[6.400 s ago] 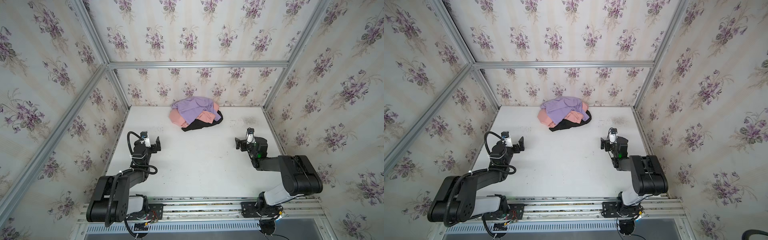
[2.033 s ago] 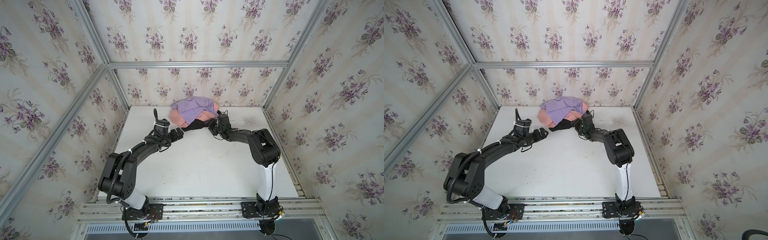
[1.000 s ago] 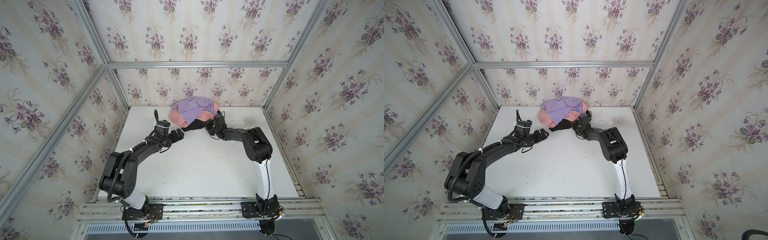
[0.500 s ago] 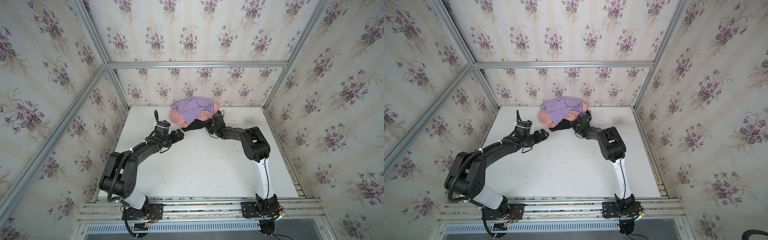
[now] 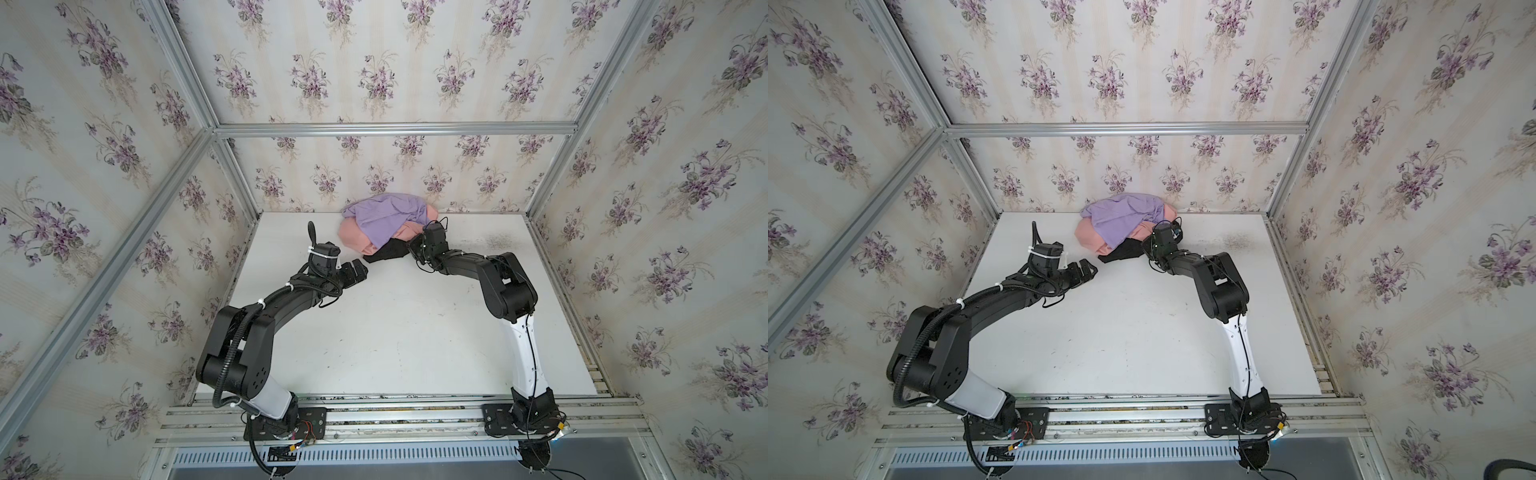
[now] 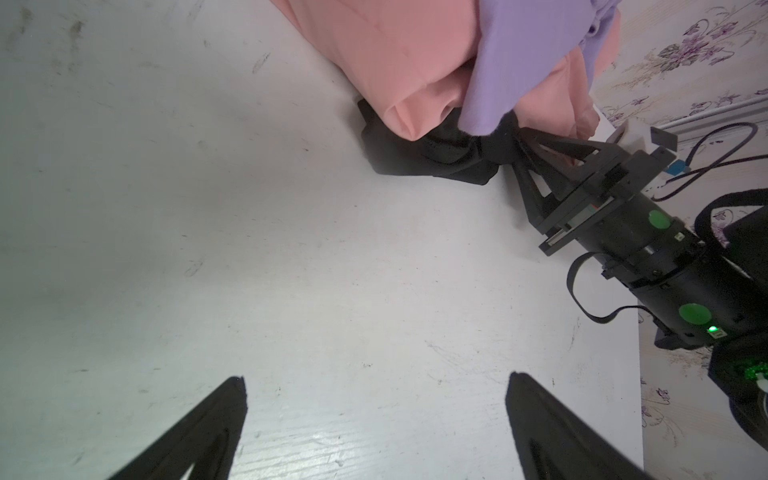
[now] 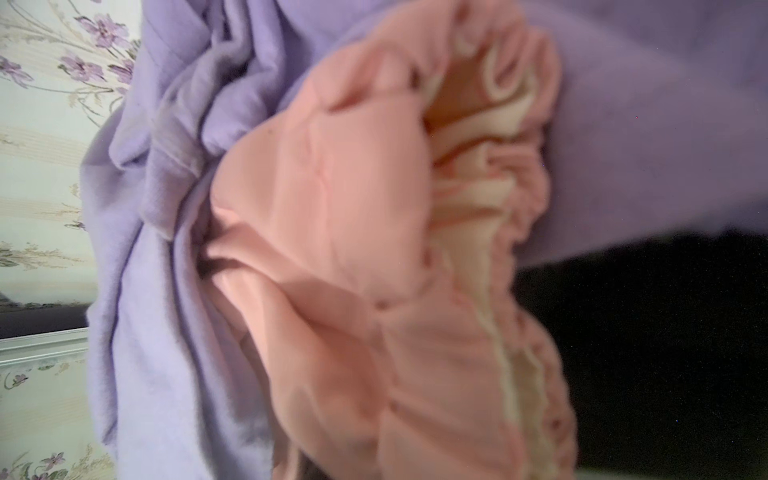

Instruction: Pick out a specific cloth from the pile

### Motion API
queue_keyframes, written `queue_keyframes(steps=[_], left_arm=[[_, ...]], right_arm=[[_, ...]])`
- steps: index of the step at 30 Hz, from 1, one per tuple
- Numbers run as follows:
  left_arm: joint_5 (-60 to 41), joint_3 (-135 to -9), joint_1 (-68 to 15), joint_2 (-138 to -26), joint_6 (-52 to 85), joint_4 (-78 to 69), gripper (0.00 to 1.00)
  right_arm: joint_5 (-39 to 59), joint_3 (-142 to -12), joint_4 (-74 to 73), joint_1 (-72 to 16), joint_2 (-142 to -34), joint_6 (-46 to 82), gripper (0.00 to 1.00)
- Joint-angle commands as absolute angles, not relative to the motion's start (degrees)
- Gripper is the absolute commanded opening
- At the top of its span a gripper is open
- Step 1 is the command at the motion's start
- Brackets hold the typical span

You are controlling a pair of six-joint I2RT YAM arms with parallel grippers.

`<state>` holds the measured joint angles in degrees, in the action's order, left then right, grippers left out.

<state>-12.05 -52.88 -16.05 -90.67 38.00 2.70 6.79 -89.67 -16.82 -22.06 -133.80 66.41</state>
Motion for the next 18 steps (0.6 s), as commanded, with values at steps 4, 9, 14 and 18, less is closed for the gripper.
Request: queue_keyframes(steps=[4, 9, 14, 18], left_arm=[[-11.4, -52.5, -16.0, -89.9, 38.3, 1.4, 1.0], [-11.7, -52.4, -16.0, -89.9, 38.6, 1.1, 1.0], [-11.5, -52.4, -16.0, -89.8, 38.5, 1.1, 1.0], [-10.9, -52.6, -15.9, -90.0, 38.6, 1.0, 1.0]], right_arm=[[6.0, -90.8, -17.7, -22.2, -133.5, 65.6, 0.11], [6.1, -90.5, -17.4, -22.2, -132.9, 65.3, 0.0], [6.4, -90.7, -17.4, -22.2, -132.1, 64.9, 0.0], [6.2, -91.6, -16.3, -22.2, -131.2, 64.0, 0.0]])
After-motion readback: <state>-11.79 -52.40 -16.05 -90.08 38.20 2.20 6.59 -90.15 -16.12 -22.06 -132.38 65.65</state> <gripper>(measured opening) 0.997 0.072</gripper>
